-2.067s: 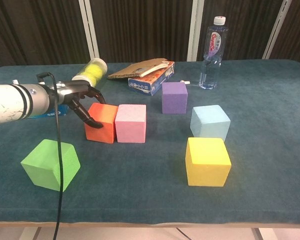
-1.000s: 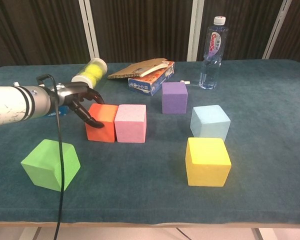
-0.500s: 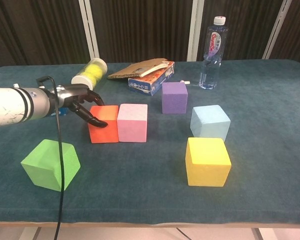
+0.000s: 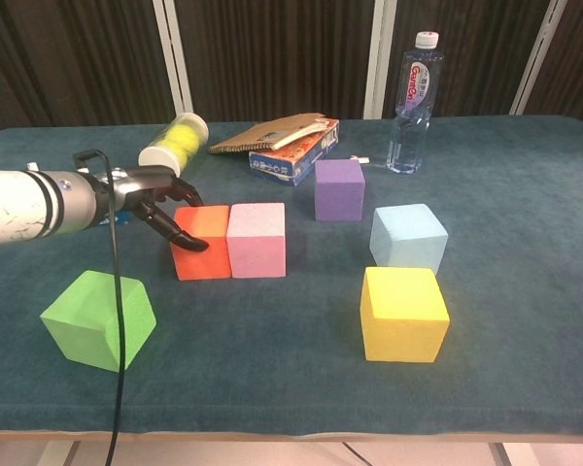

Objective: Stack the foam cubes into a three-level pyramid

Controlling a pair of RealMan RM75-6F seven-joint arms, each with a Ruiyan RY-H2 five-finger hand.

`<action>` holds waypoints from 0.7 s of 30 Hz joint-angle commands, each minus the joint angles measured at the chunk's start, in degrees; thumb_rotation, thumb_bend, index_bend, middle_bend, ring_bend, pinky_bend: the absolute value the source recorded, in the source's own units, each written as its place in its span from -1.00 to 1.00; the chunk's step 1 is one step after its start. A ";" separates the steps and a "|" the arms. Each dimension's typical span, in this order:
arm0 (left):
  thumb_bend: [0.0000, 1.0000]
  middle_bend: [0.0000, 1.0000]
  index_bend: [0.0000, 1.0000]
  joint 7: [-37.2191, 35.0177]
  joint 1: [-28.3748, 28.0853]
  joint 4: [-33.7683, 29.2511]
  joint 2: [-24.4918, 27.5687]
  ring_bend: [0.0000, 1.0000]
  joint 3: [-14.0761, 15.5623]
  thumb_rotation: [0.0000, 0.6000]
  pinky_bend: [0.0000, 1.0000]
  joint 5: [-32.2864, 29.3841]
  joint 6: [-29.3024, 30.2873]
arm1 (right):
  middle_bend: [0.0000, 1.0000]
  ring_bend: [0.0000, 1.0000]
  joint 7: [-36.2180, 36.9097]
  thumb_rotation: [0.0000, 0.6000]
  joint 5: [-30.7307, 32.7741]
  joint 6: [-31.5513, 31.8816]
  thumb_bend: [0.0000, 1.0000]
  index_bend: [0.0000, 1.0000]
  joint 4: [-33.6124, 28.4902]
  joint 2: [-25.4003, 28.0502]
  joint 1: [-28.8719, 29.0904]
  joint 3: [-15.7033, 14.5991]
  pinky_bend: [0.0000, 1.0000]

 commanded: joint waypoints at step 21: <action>-0.61 -0.66 -0.27 -3.07 -0.24 1.18 -0.09 -0.88 1.02 0.95 -0.90 4.64 -1.44 | -1.00 -1.00 -0.17 1.00 0.07 0.12 -0.58 -1.00 -0.17 0.08 -0.18 -0.02 -1.00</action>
